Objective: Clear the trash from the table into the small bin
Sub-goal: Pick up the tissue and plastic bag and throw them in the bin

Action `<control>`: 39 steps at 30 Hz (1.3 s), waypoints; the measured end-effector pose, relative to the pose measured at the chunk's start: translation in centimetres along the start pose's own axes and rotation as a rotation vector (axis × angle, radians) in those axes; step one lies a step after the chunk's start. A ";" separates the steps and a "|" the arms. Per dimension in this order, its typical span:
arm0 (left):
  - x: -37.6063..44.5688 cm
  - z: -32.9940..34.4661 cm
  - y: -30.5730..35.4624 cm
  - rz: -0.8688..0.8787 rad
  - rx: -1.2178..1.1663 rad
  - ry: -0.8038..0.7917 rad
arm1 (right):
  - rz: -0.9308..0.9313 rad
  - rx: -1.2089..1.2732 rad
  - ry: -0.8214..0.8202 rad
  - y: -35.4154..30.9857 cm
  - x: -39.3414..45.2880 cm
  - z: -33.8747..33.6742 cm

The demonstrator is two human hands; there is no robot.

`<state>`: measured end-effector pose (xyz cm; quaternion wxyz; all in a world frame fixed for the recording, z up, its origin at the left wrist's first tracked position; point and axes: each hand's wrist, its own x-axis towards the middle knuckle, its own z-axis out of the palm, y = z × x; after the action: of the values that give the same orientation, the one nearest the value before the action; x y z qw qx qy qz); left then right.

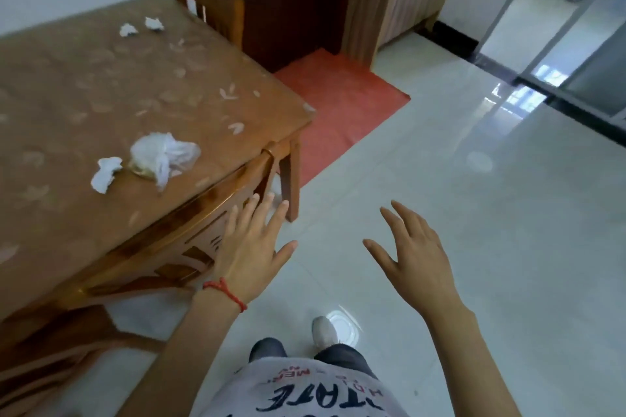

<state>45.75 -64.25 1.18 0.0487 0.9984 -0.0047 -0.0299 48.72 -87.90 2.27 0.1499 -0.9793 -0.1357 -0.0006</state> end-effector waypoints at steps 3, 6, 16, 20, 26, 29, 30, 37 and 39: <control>0.2 -0.4 0.0 -0.127 -0.020 0.010 | -0.135 -0.001 -0.041 0.0 3.6 -0.3; -0.2 -0.4 -0.1 -0.262 -0.036 0.003 | -0.272 0.005 -0.080 -0.7 6.4 0.0; -4.3 -0.1 -1.3 -0.652 -0.082 0.028 | -0.660 0.027 -0.250 -5.0 11.1 2.1; -5.7 0.1 -1.8 -0.744 -0.079 0.058 | -0.738 0.085 -0.279 -7.0 12.0 2.7; -5.2 0.0 -4.3 -0.818 -0.071 0.037 | -0.774 0.126 -0.325 -10.1 14.1 3.3; -4.2 -0.2 -6.6 -0.804 -0.071 0.049 | -0.783 0.116 -0.302 -11.8 15.7 4.4; -3.8 -0.2 -7.6 -0.794 -0.070 0.056 | -0.786 0.115 -0.299 -12.4 16.3 4.7; -0.5 -0.1 -16.7 -0.730 -0.077 0.064 | -0.720 0.105 -0.274 -18.7 20.6 7.2; 0.1 -0.3 -19.1 -0.714 -0.082 0.064 | -0.724 0.084 -0.306 -20.7 21.9 8.0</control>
<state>46.01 -45.17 -0.40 0.0754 0.9347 0.3470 -0.0141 64.01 -60.70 1.63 0.1578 -0.8500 -0.4930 0.0981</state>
